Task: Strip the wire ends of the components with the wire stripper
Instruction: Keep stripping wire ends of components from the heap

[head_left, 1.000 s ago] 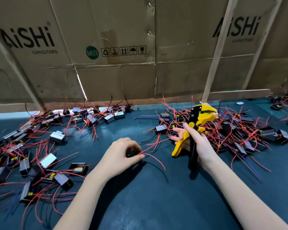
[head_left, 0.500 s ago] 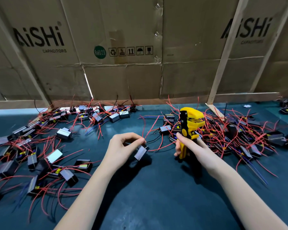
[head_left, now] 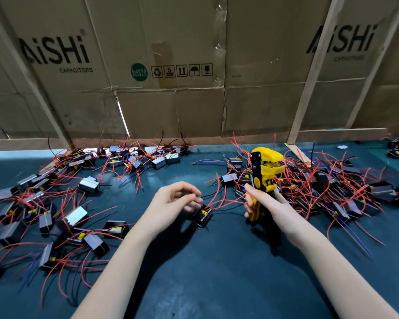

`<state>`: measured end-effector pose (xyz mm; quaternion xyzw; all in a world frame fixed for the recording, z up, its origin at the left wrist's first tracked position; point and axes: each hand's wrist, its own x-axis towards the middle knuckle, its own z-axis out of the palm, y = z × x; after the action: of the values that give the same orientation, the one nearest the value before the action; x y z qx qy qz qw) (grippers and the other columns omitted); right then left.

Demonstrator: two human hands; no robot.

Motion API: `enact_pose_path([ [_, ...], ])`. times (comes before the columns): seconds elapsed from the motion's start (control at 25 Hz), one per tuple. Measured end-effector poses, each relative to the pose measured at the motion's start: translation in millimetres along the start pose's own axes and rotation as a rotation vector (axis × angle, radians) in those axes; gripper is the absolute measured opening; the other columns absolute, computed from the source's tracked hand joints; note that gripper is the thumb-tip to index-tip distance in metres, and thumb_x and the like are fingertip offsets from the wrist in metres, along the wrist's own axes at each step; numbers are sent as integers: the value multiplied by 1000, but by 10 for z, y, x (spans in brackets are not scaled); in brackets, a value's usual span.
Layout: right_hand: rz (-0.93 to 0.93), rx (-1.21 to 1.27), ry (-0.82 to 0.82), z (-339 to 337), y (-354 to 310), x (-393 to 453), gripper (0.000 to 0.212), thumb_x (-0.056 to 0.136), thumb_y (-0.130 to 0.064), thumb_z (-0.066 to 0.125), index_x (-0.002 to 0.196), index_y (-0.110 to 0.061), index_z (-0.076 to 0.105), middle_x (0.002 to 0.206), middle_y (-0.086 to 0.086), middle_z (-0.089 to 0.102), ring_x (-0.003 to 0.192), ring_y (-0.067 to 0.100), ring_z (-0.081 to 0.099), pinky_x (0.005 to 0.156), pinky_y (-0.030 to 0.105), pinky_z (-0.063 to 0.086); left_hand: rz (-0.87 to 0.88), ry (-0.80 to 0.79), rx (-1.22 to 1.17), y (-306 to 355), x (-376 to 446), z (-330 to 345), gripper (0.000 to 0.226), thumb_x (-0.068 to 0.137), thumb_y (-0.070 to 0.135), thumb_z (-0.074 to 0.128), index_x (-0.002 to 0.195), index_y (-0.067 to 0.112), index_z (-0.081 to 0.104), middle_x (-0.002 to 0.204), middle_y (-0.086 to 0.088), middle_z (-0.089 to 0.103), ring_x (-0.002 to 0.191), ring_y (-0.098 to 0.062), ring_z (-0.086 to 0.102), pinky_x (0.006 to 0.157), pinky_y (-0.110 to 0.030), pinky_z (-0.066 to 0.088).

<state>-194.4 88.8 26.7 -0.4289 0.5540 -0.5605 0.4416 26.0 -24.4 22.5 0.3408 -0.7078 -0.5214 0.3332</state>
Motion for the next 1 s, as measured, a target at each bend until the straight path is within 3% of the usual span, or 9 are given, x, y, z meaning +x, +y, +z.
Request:
enact_pose_path([
  [0.12, -6, 9, 4, -3, -12, 4, 43, 75, -50, 65, 67, -10, 52, 71, 10, 50, 69, 26, 54, 69, 26, 51, 85, -123, 184, 9, -17, -137, 28, 88, -14, 54, 95, 7, 71, 94, -5, 75, 90, -17, 69, 83, -27, 53],
  [0.28, -47, -49, 28, -5, -14, 2, 44, 76, -50, 64, 67, -8, 52, 63, 4, 49, 65, 24, 49, 66, 31, 45, 160, -251, 411, 20, -64, -102, 25, 80, 5, 77, 99, 20, 76, 96, 7, 74, 94, -10, 67, 88, -30, 53],
  [0.36, -99, -220, 101, -16, -14, -9, 43, 75, -55, 65, 65, -15, 54, 60, -2, 47, 63, 18, 45, 66, 30, 39, 179, -199, 469, 9, -63, -36, 24, 75, 11, 82, 94, 23, 76, 92, 7, 72, 89, -8, 65, 87, -31, 52],
  [0.44, -203, -548, 225, -45, 11, -6, 44, 75, -63, 67, 64, -22, 54, 57, -8, 46, 57, 12, 40, 61, 29, 34, 200, -147, 476, -3, -59, -3, 17, 74, 11, 83, 85, 21, 75, 86, 4, 71, 82, -10, 64, 84, -35, 52],
  [0.56, -419, -1153, 424, -75, 71, 12, 46, 70, -59, 72, 72, -17, 53, 67, -4, 52, 68, 22, 52, 67, 36, 39, 179, -125, 447, -18, -59, 10, 13, 73, 11, 84, 79, 18, 74, 82, 1, 72, 76, -13, 65, 81, -35, 53],
  [0.64, -463, -1397, 473, -86, 119, 41, 54, 62, -58, 77, 82, -10, 60, 75, 4, 58, 78, 32, 56, 73, 40, 39, 145, -109, 416, -29, -51, -1, 11, 74, 12, 84, 78, 19, 76, 80, 2, 74, 78, -14, 69, 81, -31, 54],
  [0.84, -364, -1555, 603, -35, 216, 95, 60, 54, -51, 83, 86, -4, 65, 77, 12, 62, 76, 33, 58, 74, 41, 38, 133, -79, 371, -80, -32, 33, 9, 83, 14, 77, 76, 20, 73, 72, 7, 72, 68, -4, 65, 70, -16, 49],
  [1.0, -302, -1586, 687, -13, 249, 132, 56, 56, -49, 82, 84, -4, 64, 76, 14, 63, 75, 33, 58, 73, 41, 37, 154, -96, 387, -117, -29, 94, 8, 89, 17, 70, 82, 16, 66, 72, 13, 65, 65, 1, 55, 69, -15, 44],
])
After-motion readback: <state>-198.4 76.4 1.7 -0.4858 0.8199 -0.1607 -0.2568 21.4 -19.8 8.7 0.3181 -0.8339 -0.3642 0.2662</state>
